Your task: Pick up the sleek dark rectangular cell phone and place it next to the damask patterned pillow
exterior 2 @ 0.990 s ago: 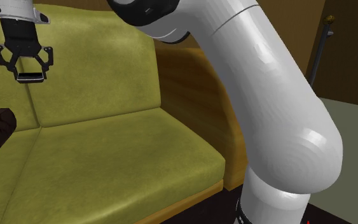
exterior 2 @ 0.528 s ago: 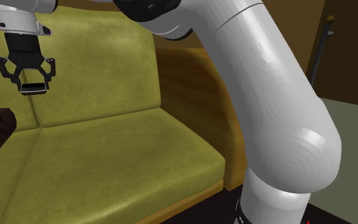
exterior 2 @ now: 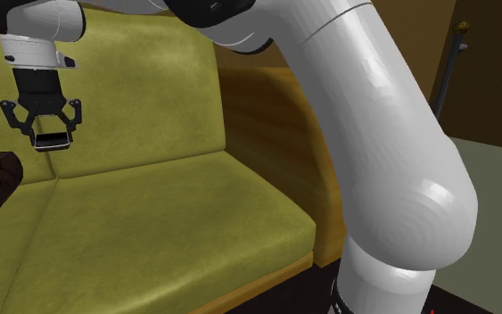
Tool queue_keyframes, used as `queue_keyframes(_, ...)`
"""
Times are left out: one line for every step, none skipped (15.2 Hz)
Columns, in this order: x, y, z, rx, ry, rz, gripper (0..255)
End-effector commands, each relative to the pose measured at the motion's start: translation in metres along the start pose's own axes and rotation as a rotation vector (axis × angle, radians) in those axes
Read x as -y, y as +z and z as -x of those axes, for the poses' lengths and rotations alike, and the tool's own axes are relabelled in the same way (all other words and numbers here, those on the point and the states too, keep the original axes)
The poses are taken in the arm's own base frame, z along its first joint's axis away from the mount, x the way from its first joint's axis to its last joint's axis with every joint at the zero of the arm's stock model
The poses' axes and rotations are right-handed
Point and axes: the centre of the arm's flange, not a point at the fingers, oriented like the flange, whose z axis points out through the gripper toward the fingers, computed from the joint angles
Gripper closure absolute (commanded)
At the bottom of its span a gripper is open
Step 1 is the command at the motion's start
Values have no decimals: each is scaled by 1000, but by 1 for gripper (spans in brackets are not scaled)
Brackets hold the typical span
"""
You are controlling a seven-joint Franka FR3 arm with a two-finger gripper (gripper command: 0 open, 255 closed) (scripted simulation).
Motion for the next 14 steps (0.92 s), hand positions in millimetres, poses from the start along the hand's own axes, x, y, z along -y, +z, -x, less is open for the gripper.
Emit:
queue_keyframes(-1,11,1,0,0,0,255)
queue_keyframes(-1,16,1,0,0,0,255)
queue_keyframes(-1,21,1,0,0,0,255)
queue_keyframes(-2,26,1,0,0,0,255)
queue_keyframes(-2,32,1,0,0,0,255)
queue_keyframes(-2,37,1,0,0,0,255)
queue_keyframes(-3,42,1,0,0,0,255)
queue_keyframes(-3,48,1,0,0,0,255)
queue_keyframes(-3,53,1,0,0,0,255)
queue_keyframes(-3,58,1,0,0,0,255)
queue_keyframes(-4,63,1,0,0,0,255)
queue_keyframes(-4,69,1,0,0,0,255)
queue_keyframes(-4,74,1,0,0,0,255)
queue_keyframes(-5,79,1,0,0,0,255)
